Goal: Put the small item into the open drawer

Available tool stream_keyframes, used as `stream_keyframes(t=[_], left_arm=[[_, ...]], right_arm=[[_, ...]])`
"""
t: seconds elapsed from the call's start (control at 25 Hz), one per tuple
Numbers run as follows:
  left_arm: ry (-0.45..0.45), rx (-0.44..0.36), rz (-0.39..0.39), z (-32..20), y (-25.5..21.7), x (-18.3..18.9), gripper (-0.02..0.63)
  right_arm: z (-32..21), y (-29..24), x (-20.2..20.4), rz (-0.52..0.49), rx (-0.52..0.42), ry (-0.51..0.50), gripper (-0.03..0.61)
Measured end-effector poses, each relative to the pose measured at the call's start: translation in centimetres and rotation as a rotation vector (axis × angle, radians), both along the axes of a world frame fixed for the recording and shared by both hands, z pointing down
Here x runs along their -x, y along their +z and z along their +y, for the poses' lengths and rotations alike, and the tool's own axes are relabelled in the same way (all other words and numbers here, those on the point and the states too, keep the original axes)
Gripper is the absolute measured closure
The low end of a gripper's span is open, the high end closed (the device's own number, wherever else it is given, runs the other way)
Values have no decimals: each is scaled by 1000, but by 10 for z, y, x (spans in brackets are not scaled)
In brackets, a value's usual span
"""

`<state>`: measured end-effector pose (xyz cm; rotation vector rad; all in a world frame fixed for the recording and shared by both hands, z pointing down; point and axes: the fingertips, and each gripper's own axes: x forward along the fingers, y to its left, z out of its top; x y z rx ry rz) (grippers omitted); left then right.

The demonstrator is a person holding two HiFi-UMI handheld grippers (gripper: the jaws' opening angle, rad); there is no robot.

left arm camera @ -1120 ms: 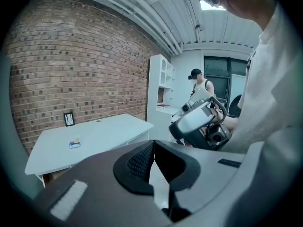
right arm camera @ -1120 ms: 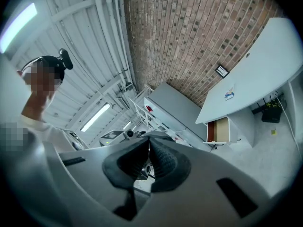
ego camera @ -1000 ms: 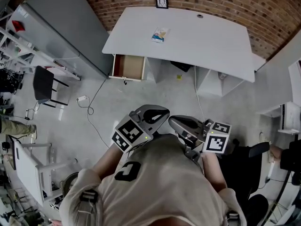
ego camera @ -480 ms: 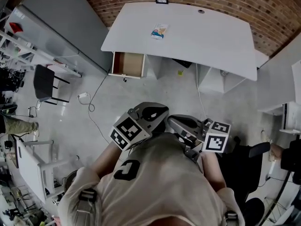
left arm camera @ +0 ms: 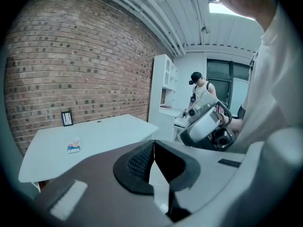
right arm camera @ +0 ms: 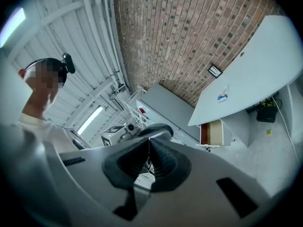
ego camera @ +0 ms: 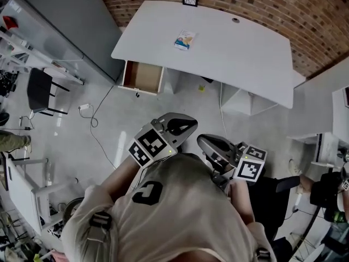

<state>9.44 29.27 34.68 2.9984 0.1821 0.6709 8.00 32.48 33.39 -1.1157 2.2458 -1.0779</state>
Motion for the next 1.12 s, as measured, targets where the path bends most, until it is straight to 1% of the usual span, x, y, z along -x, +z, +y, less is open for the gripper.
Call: stream_keyframes(t=[0.24,0.48,0.8,1.12], left_arm=[[-56,16,24,-56,-3,9,609],[-88,42,56,-107,-9,22,609],[-120,93,94,-163,-2,27,609],[-190,133,114,-223,8,45,609]], right_arm=[[-49,-3,9,43,11,-65,572],[-94,-9,19,74,36,-94,572],[-146,-7,23,130,82,-129,572],[-195,1,42,185,123,-216,572]])
